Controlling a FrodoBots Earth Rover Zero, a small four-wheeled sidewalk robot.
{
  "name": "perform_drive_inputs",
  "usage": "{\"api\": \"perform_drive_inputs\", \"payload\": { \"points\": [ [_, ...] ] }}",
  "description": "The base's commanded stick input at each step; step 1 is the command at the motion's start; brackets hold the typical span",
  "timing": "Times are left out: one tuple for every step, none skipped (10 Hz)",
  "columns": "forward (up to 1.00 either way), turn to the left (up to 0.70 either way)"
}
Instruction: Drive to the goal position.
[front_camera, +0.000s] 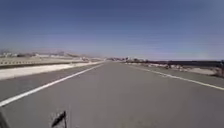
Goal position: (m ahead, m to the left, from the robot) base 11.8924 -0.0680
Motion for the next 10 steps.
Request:
{"api": "perform_drive_inputs", "payload": {
  "points": [
    [1.00, 0.00],
    [1.00, 0.00],
    [1.00, 0.00],
    [1.00, 0.00],
    [1.00, 0.00],
    [1.00, 0.00],
    [1.00, 0.00],
    [1.00, 0.00],
    [1.00, 0.00],
    [1.00, 0.00]
  ]
}}
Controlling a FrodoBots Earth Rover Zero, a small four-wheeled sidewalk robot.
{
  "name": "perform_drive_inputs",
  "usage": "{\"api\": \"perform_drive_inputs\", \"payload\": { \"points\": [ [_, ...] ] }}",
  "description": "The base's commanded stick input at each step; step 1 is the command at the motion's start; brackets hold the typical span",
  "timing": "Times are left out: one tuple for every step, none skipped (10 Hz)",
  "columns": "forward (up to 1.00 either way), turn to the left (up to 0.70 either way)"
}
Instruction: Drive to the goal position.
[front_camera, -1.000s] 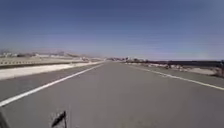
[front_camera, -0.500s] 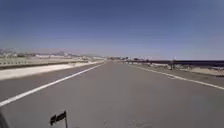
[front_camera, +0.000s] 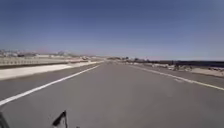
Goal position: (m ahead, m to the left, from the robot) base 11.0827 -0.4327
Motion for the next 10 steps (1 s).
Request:
{"api": "perform_drive_inputs", "payload": {
  "points": [
    [1.00, 0.00],
    [1.00, 0.00],
    [1.00, 0.00],
    [1.00, 0.00],
    [1.00, 0.00],
    [1.00, 0.00],
    [1.00, 0.00],
    [1.00, 0.00],
    [1.00, 0.00],
    [1.00, 0.00]
  ]
}}
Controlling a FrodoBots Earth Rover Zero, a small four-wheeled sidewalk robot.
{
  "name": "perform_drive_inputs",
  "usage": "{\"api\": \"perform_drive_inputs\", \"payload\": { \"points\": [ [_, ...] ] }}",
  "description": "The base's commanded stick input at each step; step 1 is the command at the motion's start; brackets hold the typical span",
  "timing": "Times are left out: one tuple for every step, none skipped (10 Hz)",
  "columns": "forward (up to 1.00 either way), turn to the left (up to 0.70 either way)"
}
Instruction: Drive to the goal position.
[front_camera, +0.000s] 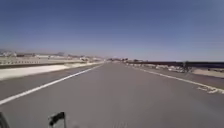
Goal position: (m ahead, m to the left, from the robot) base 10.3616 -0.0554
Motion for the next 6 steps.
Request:
{"api": "perform_drive_inputs", "payload": {
  "points": [
    [1.00, 0.00],
    [1.00, 0.00],
    [1.00, 0.00],
    [1.00, 0.00],
    [1.00, 0.00],
    [1.00, 0.00]
  ]
}}
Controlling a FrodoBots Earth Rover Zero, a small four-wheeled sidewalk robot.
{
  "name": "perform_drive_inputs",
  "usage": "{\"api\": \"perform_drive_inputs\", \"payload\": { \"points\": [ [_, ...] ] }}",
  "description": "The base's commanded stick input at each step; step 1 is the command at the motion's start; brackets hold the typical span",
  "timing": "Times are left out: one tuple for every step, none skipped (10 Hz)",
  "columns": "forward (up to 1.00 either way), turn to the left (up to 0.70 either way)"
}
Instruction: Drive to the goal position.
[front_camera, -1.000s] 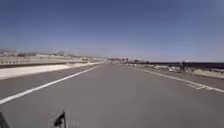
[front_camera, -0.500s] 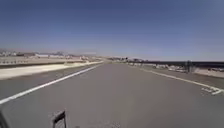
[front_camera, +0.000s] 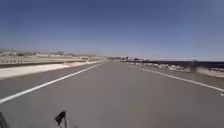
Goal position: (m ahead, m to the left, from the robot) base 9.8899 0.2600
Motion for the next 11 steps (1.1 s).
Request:
{"api": "perform_drive_inputs", "payload": {
  "points": [
    [1.00, 0.00],
    [1.00, 0.00],
    [1.00, 0.00],
    [1.00, 0.00],
    [1.00, 0.00],
    [1.00, 0.00],
    [1.00, 0.00],
    [1.00, 0.00],
    [1.00, 0.00],
    [1.00, 0.00],
    [1.00, 0.00]
  ]
}}
